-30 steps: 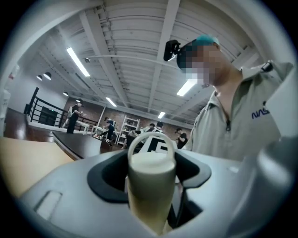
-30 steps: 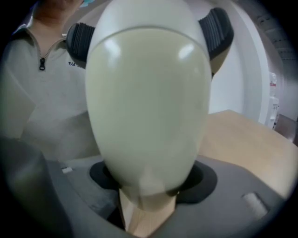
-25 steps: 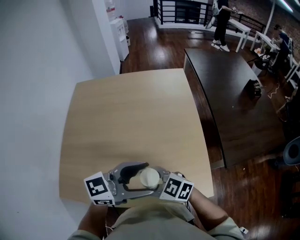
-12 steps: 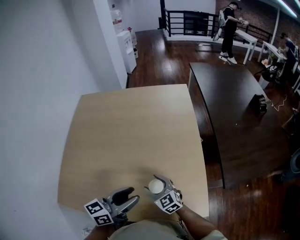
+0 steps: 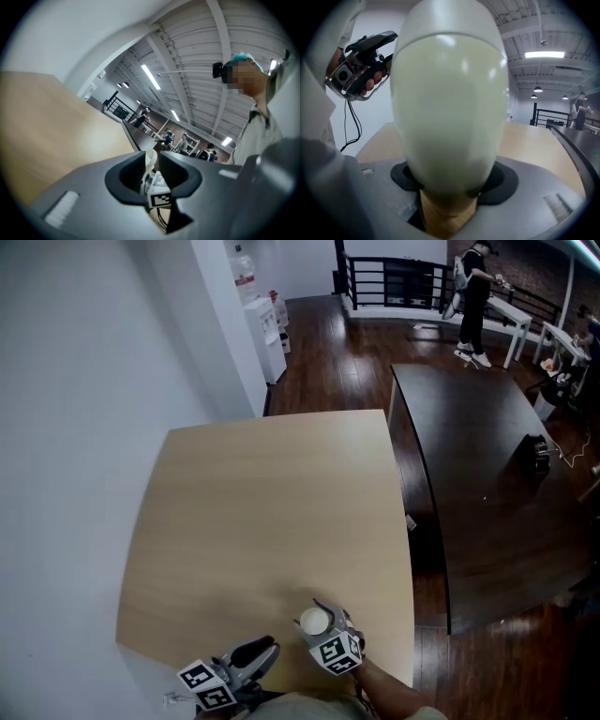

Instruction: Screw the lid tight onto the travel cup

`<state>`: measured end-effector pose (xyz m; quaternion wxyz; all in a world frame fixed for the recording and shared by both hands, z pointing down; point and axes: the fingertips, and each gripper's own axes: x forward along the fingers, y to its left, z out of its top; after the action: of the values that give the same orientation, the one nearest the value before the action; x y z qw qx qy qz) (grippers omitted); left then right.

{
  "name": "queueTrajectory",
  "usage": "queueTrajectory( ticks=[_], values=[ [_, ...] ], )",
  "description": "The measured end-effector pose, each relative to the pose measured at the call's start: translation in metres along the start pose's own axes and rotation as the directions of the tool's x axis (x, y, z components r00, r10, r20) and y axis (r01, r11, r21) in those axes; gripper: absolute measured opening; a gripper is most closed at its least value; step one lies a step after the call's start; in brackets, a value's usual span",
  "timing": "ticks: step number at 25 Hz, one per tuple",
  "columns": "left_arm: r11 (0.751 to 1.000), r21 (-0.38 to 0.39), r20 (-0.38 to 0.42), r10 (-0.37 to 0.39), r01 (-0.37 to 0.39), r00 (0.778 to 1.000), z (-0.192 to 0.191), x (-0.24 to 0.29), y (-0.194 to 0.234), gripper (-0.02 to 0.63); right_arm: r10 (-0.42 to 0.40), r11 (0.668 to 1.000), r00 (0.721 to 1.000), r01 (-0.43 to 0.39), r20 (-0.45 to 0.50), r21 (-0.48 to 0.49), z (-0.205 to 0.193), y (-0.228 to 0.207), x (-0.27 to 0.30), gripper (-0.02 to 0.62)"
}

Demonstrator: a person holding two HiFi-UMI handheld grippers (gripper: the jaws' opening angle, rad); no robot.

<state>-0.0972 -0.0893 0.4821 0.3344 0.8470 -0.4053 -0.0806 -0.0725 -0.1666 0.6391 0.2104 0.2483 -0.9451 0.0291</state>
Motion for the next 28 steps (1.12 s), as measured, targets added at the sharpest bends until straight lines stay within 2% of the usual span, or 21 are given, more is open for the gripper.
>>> queueTrajectory(
  ticks=[4,8,16,19,24,28],
  values=[
    [1.000,-0.010,0.020,0.027,-0.027,0.999,-0.004,0.002,-0.005,0.087,0.011,1.000,1.000,-0.011,0.015,-0.007,-0.001,0.003,-0.002,0.301],
    [0.999,-0.010,0.003,0.042,-0.042,0.999,-0.009,0.004,-0.011,0.084,0.030,1.000,1.000,-0.030,-0.001,-0.005,-0.002,0.006,0.006,0.301],
    [1.000,0.006,0.011,0.023,-0.024,1.000,-0.003,0.007,-0.015,0.083,0.084,0.996,0.995,-0.083,-0.050,0.021,-0.017,0.007,0.011,0.304],
    [1.000,0.011,0.035,0.004,-0.005,0.999,0.000,0.004,-0.019,0.083,0.089,0.996,0.992,-0.086,-0.091,0.038,-0.022,0.002,0.009,0.352],
    [1.000,0.020,0.079,-0.011,0.010,0.997,0.003,-0.014,-0.028,0.089,0.020,0.997,0.993,-0.011,-0.115,0.075,-0.027,-0.012,-0.017,0.367],
    [0.998,0.062,0.115,-0.033,0.026,0.993,0.006,-0.034,-0.040,0.089,-0.066,0.979,0.993,0.084,-0.098,0.188,-0.029,-0.013,-0.063,0.367]
  ],
)
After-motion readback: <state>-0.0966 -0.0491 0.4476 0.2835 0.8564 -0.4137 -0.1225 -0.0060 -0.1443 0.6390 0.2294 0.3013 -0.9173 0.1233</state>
